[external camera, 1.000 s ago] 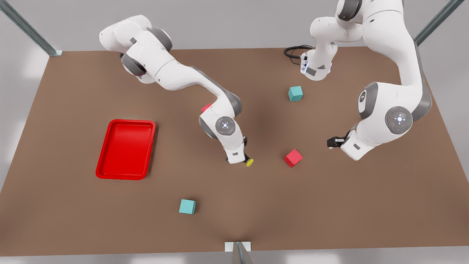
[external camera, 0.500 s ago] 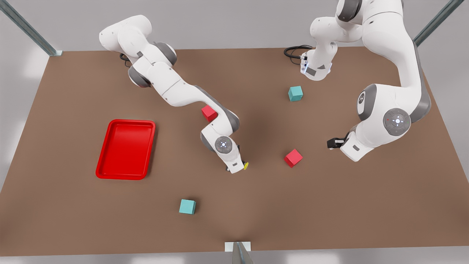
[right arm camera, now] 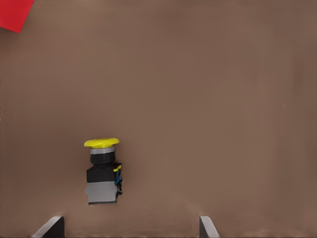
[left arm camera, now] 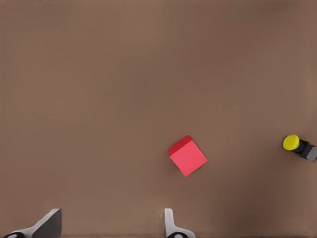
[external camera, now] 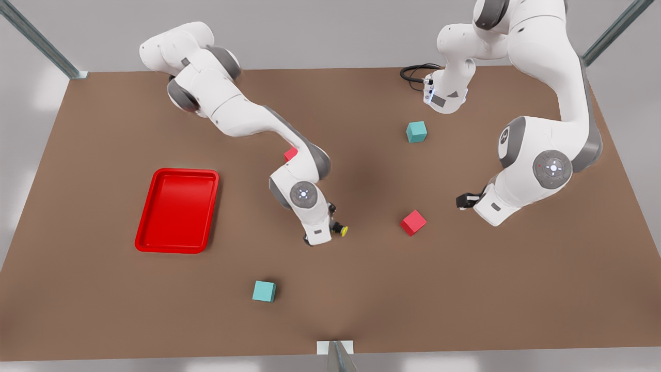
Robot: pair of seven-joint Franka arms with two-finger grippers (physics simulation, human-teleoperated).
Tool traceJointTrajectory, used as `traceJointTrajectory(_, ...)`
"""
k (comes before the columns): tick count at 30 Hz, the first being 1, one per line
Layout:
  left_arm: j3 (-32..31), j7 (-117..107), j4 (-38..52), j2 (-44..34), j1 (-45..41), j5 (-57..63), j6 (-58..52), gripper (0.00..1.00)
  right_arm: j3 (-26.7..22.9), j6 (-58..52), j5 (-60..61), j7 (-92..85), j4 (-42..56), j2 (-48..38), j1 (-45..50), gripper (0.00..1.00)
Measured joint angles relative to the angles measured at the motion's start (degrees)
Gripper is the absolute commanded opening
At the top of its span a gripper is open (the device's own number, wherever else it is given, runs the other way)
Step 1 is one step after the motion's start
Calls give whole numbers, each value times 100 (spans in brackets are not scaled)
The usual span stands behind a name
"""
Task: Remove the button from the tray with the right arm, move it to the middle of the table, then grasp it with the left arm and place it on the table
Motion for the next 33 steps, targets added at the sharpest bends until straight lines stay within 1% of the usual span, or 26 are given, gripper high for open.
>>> traceJointTrajectory(1,-289,-167,10,73,-106,-25,32,100,-33,-134,9,138,-269,-562,-378,100)
traceJointTrajectory(2,-451,-364,15,170,-189,-71,107,100,-55,-334,20,269,-426,-1092,-770,100)
traceJointTrajectory(4,-568,-842,129,440,-493,-142,296,100,-84,-866,23,509,-544,-1916,-1402,100)
traceJointTrajectory(6,-586,-1451,479,854,-1046,-89,449,100,-117,-1576,34,720,-567,-2582,-2205,100)
traceJointTrajectory(7,-580,-1809,597,1061,-1373,91,520,100,-198,-1847,36,812,-758,-2870,-2539,100)
traceJointTrajectory(9,-589,-2599,875,1457,-1900,470,636,100,-354,-1874,38,974,-2375,-3950,-2969,100)
traceJointTrajectory(10,-593,-2998,926,1617,-1999,589,686,100,-512,-1843,36,1036,-2794,-4210,-3001,100)
traceJointTrajectory(11,-596,-3382,956,1798,-2044,676,758,100,-612,-1827,36,1092,-2967,-4300,-3060,100)
traceJointTrajectory(14,-587,-4439,993,2330,-2081,831,1176,100,-783,-1792,51,1267,-2789,-4036,-3056,100)
traceJointTrajectory(19,-554,-5861,1032,2820,-2242,1012,1981,100,-788,-1715,68,1578,-2694,-3863,-2866,100)
traceJointTrajectory(23,-551,-6670,1370,3307,-2418,1118,2355,100,-780,-1704,66,1757,-2684,-3853,-2870,100)
traceJointTrajectory(33,-525,-8295,1443,3793,-2546,1170,2901,100,-753,-1711,62,2066,-2686,-3847,-2851,100)
